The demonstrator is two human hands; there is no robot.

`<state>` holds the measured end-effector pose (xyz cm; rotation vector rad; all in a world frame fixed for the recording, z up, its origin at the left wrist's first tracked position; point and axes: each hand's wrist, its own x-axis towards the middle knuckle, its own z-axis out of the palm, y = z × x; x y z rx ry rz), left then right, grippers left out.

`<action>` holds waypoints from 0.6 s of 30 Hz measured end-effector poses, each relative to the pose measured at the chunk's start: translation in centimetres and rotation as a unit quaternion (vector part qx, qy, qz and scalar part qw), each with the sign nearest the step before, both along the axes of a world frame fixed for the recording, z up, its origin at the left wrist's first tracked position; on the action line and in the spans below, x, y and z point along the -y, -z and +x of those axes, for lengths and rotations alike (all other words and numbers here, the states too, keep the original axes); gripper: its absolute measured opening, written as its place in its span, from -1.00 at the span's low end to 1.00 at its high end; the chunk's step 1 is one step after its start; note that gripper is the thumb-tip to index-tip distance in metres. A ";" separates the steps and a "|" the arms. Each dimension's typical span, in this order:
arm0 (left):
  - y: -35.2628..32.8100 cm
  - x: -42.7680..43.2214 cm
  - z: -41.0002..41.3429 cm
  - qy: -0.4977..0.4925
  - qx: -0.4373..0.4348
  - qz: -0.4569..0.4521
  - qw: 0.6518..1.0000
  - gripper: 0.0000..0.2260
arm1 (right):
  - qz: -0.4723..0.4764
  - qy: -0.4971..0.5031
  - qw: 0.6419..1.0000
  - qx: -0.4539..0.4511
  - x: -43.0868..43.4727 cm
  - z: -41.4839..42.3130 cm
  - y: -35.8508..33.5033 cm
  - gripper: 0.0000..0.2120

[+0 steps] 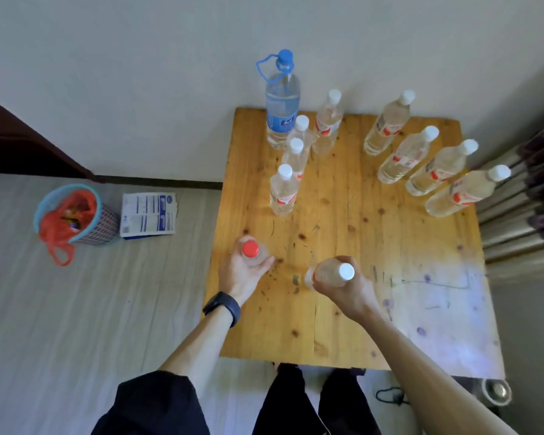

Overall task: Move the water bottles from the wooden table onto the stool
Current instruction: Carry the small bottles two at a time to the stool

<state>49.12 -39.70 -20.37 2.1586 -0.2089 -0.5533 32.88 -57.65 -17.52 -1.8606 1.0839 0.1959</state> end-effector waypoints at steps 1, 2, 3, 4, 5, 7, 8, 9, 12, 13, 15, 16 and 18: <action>-0.3 -0.2 0.2 0.005 -0.006 0.009 1.000 -0.56 | 0.002 0.009 1.000 0.000 0.2 -0.6 -0.3 -0.44; -0.6 -0.3 0.2 0.013 -0.008 0.018 1.000 -0.58 | -0.002 0.018 1.000 0.001 0.3 -1.4 -0.6 -0.44; -1.0 -0.4 0.1 0.025 -0.008 0.028 0.999 -0.59 | -0.009 0.028 1.000 0.006 0.4 -2.3 -0.8 -0.44; -1.4 -0.5 -0.1 0.044 -0.007 0.036 0.998 -0.59 | -0.014 0.043 0.999 0.011 0.5 -3.5 -0.9 -0.43; -1.9 -0.5 -0.5 0.068 -0.004 0.045 0.997 -0.59 | -0.012 0.064 0.998 0.021 0.5 -4.8 -0.9 -0.41; -2.8 0.1 -1.4 0.125 -0.006 0.051 0.991 -0.61 | -0.012 0.098 0.994 0.037 0.3 -7.5 -1.6 -0.38; -3.2 0.6 -2.0 0.154 -0.011 0.049 0.987 -0.62 | -0.020 0.112 0.993 0.038 0.2 -8.9 -2.1 -0.38; -3.6 1.3 -2.6 0.184 -0.014 0.047 0.982 -0.63 | -0.030 0.132 0.990 0.047 0.0 -10.3 -2.8 -0.38; -4.8 4.4 -5.0 0.289 0.007 0.071 0.955 -0.60 | -0.060 0.184 0.979 0.067 -0.7 -14.6 -5.1 -0.42; -5.4 5.5 -6.0 0.324 0.025 0.074 0.943 -0.59 | -0.069 0.207 0.973 0.072 -1.1 -16.1 -5.9 -0.46; -6.6 7.6 -8.4 0.384 0.052 0.061 0.920 -0.60 | -0.104 0.248 0.960 0.075 -2.2 -18.9 -7.6 -0.53; -7.2 8.6 -9.7 0.411 0.058 0.055 0.908 -0.61 | -0.118 0.272 0.952 0.072 -2.9 -20.4 -8.3 -0.53; -8.2 10.2 -12.6 0.464 0.064 0.039 0.882 -0.59 | -0.132 0.328 0.933 0.063 -4.6 -23.7 -9.0 -0.47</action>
